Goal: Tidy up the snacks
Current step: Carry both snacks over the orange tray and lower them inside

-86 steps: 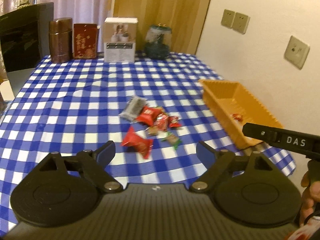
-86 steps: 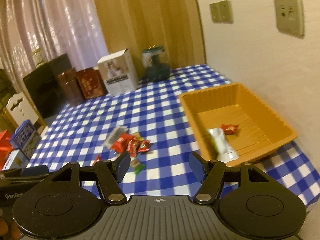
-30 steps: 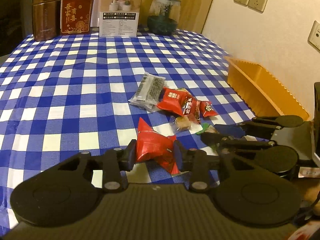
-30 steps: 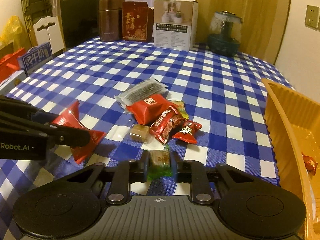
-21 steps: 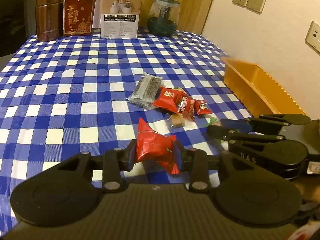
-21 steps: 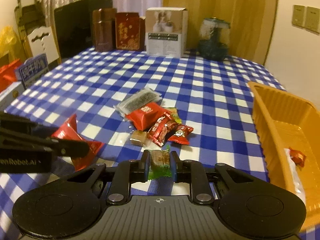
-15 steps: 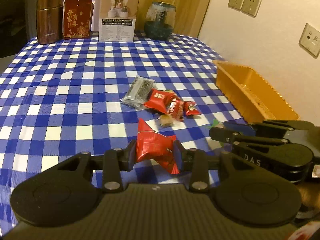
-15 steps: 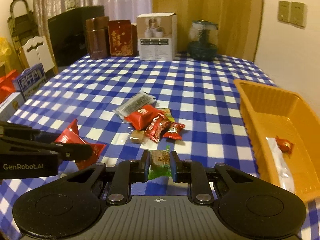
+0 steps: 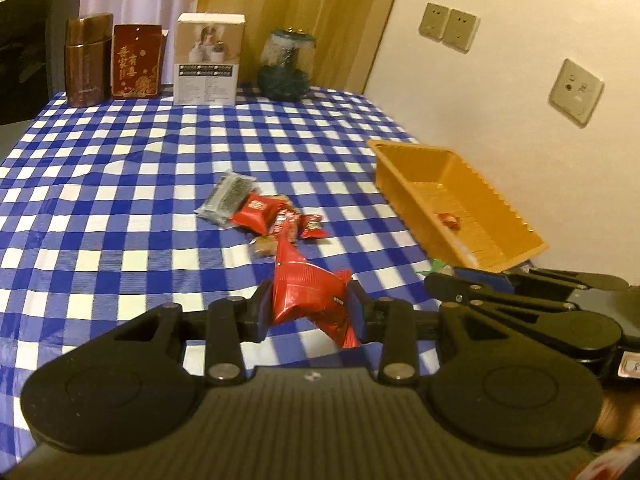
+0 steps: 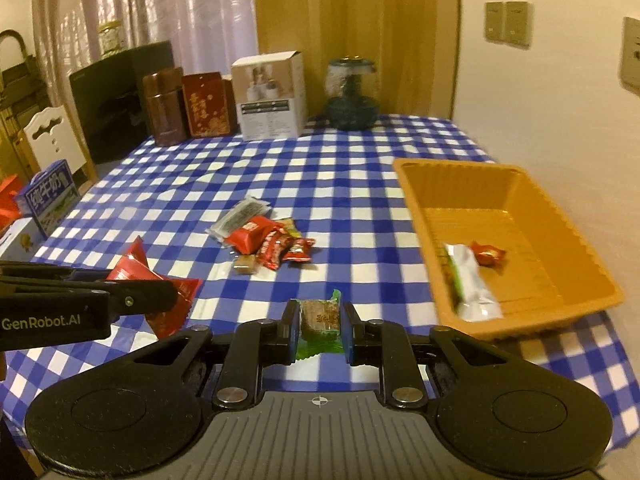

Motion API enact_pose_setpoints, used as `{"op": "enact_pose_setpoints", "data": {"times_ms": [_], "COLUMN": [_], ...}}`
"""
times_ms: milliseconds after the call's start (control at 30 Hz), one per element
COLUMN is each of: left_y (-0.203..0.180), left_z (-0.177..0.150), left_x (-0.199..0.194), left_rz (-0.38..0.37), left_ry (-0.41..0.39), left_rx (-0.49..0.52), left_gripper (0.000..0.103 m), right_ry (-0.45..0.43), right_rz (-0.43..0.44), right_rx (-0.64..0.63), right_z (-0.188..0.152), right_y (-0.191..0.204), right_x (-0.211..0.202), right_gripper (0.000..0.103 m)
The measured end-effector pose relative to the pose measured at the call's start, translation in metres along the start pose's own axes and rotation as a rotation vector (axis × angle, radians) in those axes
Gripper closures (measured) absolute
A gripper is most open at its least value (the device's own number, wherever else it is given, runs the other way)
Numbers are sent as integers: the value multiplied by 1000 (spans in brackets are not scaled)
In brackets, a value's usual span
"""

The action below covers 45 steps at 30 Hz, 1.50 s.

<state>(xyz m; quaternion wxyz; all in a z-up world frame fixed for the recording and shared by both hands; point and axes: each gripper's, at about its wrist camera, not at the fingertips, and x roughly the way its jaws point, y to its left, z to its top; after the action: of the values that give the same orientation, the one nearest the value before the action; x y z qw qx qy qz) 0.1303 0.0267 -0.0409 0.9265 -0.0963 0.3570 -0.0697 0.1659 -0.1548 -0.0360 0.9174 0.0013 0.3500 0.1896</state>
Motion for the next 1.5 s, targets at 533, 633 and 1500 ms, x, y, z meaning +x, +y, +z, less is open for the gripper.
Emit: {"op": "enact_pose_setpoints", "data": {"times_ms": [533, 633, 1500], "left_y": [-68, -78, -148], "left_z": [4, 5, 39], "left_x": [-14, -12, 45], "left_rz": [-65, -82, -171], "left_ry": [-12, -9, 6], "left_rx": [53, 57, 136], "left_gripper": [69, 69, 69], "right_ry": [-34, -39, -60], "right_rz": [-101, -119, -200], "right_rx": [89, 103, 171], "right_z": [-9, -11, 8], "right_y": [-59, -70, -144], "right_x": [-57, -63, -53], "right_gripper": [81, 81, 81]}}
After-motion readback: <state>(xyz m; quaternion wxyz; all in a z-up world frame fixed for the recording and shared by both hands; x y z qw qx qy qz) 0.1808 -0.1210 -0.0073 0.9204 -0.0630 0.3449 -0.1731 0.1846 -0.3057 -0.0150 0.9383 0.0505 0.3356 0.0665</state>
